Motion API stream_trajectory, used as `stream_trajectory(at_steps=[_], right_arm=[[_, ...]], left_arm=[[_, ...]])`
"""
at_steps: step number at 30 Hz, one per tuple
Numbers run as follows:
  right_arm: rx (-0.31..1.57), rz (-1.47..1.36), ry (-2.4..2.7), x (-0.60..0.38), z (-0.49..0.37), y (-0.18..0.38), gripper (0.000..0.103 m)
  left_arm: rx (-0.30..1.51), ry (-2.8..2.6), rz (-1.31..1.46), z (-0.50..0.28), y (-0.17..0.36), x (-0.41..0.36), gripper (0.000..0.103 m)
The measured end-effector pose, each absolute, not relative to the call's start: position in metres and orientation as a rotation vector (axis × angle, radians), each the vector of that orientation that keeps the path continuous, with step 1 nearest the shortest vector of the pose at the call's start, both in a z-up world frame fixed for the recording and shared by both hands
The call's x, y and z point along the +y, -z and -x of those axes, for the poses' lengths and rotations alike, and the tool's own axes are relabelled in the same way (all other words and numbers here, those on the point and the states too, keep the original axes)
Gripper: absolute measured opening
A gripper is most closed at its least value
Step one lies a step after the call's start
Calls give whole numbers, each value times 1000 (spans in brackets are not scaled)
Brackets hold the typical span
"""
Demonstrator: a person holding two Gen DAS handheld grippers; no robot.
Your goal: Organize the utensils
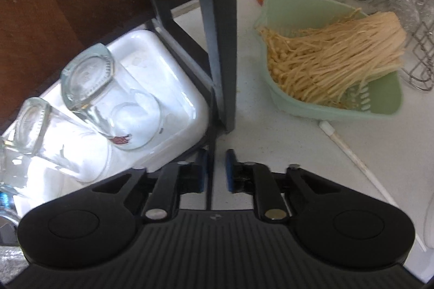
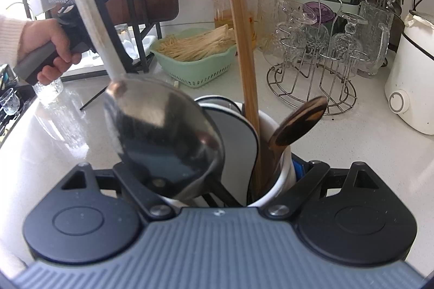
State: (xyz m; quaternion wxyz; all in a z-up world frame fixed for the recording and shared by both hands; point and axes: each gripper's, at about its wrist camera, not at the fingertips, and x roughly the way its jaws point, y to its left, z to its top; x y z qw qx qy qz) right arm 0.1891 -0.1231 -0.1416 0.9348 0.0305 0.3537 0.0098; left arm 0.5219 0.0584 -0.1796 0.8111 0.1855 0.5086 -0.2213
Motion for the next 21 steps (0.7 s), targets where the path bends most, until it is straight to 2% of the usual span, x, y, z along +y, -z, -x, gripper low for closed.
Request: stream_trajectory(at_steps=[8, 21], right_arm=[[716, -59, -46, -126, -190, 143, 91], [697, -21, -156, -136, -178, 142, 96]], left_arm=[[1079, 420, -306, -497, 162, 67, 6], [1094, 310, -101, -397, 157, 104, 6]])
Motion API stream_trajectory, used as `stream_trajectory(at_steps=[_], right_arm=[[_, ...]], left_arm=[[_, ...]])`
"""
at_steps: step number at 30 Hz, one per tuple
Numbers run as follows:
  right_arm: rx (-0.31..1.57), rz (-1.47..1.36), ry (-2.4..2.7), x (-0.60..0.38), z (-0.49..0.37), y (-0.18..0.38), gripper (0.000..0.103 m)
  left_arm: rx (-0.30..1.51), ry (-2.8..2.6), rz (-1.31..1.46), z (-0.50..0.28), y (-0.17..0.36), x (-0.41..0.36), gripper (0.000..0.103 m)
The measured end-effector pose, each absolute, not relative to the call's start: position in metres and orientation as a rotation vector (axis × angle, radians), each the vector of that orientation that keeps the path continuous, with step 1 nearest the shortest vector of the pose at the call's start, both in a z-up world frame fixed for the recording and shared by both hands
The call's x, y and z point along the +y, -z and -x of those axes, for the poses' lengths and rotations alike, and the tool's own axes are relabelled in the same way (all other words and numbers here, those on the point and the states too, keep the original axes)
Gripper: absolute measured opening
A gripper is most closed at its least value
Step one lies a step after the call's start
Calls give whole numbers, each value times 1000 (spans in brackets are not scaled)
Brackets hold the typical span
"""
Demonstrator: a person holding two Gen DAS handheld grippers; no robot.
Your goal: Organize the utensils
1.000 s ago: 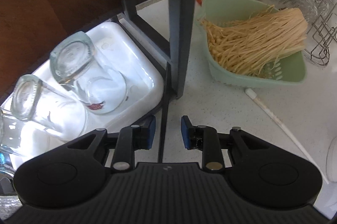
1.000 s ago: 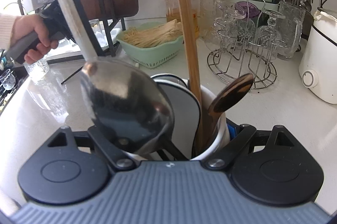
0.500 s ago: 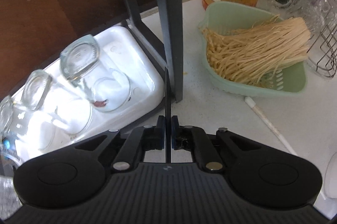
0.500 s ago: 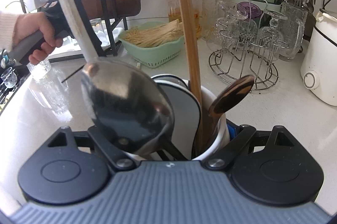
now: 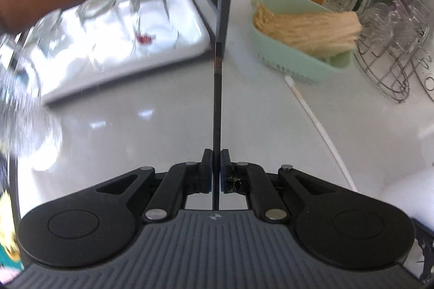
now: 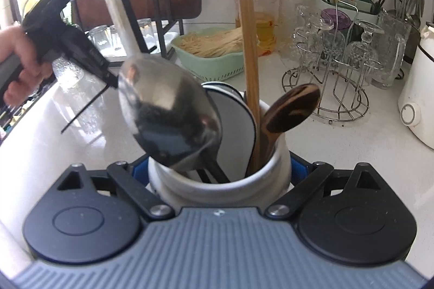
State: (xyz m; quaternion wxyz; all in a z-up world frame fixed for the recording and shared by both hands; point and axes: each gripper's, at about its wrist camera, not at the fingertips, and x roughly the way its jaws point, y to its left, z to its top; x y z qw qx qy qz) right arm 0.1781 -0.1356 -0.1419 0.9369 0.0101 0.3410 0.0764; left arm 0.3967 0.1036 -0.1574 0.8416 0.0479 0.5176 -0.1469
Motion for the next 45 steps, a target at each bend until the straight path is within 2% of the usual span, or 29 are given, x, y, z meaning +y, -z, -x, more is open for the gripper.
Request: stream_trajectory(at_steps=[10, 12, 22, 30, 36, 39, 45], right_arm=[[665, -18, -237, -145, -164, 136, 95], [662, -26, -237, -148, -162, 136, 91], [652, -14, -300, -154, -161, 136, 91], [664, 3, -349, -157, -165, 135, 91], [674, -11, -357, -159, -167, 134, 91], [660, -12, -364, -162, -164, 131, 101], [655, -30, -434, -173, -146, 110, 101]], left_arm=[[1020, 217, 82, -311, 141, 102, 6], [989, 195, 127, -294, 132, 99, 6], [756, 175, 208, -228, 53, 70, 6], [618, 227, 220, -211, -9, 51, 6], [644, 248, 188, -203, -4, 38, 6], [669, 245, 194, -197, 7, 39, 6], [691, 244, 171, -179, 25, 45, 6]])
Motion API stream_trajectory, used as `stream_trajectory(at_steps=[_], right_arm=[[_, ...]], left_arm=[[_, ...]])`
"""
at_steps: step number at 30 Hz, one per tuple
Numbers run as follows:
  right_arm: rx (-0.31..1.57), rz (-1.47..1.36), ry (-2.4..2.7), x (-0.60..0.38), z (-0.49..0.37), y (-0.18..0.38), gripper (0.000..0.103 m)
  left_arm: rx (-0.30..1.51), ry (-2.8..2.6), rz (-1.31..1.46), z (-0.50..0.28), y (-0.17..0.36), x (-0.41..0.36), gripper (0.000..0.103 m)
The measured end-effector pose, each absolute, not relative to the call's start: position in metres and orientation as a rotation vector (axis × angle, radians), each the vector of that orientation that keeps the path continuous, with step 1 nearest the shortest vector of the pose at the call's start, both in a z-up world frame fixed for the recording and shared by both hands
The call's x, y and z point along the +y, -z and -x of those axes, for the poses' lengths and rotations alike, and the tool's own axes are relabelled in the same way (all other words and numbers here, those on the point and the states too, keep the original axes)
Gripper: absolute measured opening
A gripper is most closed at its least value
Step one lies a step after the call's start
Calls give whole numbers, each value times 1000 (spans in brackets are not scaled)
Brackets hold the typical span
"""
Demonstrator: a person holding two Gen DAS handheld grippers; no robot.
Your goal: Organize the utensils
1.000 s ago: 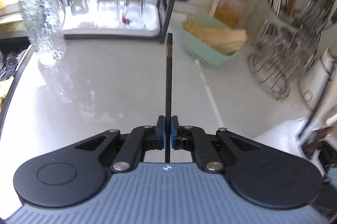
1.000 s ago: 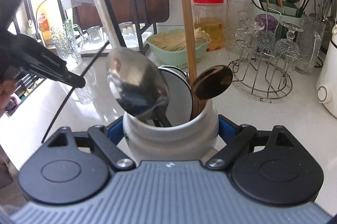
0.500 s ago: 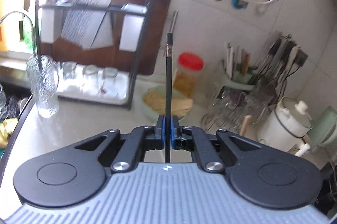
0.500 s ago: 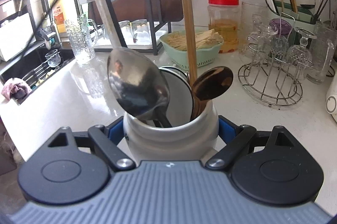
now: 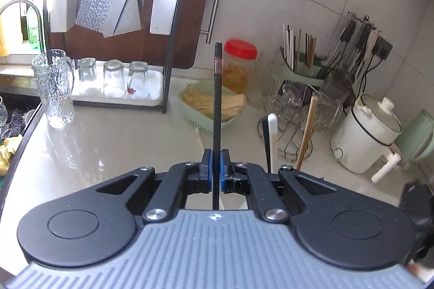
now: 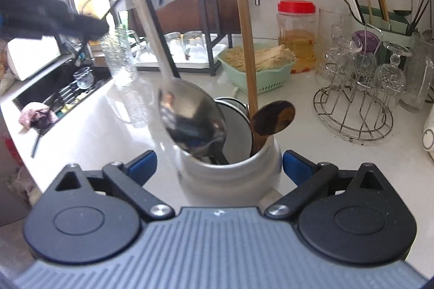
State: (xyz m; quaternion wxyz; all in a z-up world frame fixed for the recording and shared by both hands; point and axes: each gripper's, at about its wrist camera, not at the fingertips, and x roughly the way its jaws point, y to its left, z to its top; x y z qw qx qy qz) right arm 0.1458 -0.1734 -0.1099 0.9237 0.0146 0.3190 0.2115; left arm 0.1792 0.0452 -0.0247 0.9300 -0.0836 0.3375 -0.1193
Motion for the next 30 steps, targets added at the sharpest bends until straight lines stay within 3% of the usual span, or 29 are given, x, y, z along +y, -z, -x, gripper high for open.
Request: stream_trajectory(at_steps=[5, 11, 16, 30], right_arm=[[662, -149, -416, -204, -128, 83, 100], [677, -368, -445, -232, -129, 53, 81], [670, -434, -533, -226, -131, 35, 76], [849, -622, -722, -182, -155, 59, 43]], left_arm=[[707, 272, 158, -165, 32, 47, 6], [740, 347, 112, -147, 39, 36, 6], [753, 396, 98, -129, 43, 27, 6], [802, 381, 104, -83, 54, 41, 6]])
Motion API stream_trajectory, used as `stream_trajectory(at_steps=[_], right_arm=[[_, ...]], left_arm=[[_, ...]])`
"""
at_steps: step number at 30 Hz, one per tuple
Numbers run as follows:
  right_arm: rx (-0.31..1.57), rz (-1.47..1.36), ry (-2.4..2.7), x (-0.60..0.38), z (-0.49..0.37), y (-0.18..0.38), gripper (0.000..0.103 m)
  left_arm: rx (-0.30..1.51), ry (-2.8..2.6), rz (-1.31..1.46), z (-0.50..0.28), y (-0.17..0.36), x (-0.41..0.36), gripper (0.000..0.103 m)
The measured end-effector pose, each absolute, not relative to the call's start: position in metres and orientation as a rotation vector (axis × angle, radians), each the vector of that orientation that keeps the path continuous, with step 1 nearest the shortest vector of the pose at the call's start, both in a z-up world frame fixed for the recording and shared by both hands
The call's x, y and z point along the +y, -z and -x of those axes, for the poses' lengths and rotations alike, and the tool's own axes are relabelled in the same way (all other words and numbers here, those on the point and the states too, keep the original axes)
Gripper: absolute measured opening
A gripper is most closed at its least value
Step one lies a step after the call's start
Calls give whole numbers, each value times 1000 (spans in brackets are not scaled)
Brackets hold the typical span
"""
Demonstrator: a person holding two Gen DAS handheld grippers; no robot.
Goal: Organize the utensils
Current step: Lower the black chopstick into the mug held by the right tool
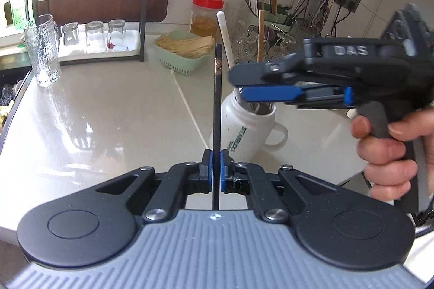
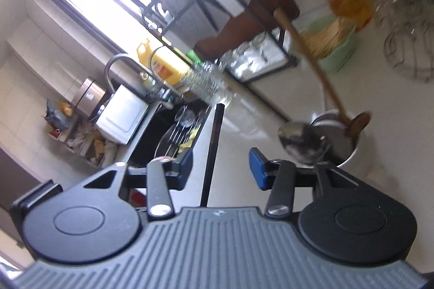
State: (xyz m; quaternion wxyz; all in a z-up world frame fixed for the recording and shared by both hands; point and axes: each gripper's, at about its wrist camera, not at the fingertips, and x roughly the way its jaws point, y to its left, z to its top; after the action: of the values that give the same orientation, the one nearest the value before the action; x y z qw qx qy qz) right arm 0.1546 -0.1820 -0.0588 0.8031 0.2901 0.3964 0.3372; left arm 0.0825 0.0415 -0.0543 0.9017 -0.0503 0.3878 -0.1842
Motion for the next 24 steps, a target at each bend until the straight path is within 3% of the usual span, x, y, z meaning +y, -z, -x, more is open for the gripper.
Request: stream_trajectory(at_steps=[4, 7, 9, 16, 17, 19, 20, 21, 24], right_arm=[[886, -656, -754, -174, -158, 66, 42], [898, -688, -781, -172, -161, 68, 28], [894, -694, -791, -173, -161, 66, 11], [813, -587, -742, -184, -159, 38, 9], [806, -575, -729, -187, -160, 35, 9], [784, -543, -703, -192, -159, 27, 9], [772, -520, -686, -194, -158, 24, 9], [759, -494, -670, -197, -157, 20, 9], [718, -430, -635, -202, -155, 9, 9]], left_arm=[[791, 407, 109, -72, 55, 46, 6], [795, 418, 100, -70, 56, 45, 6], [794, 432, 99, -71, 57, 43, 6], [772, 511, 100, -83, 55, 34, 8], [775, 531, 107, -85, 55, 32, 11], [780, 556, 118, -90, 56, 28, 28], [782, 563, 120, -92, 56, 26, 45], [777, 573, 117, -93, 55, 23, 55], [764, 596, 99, -96, 57, 15, 64]])
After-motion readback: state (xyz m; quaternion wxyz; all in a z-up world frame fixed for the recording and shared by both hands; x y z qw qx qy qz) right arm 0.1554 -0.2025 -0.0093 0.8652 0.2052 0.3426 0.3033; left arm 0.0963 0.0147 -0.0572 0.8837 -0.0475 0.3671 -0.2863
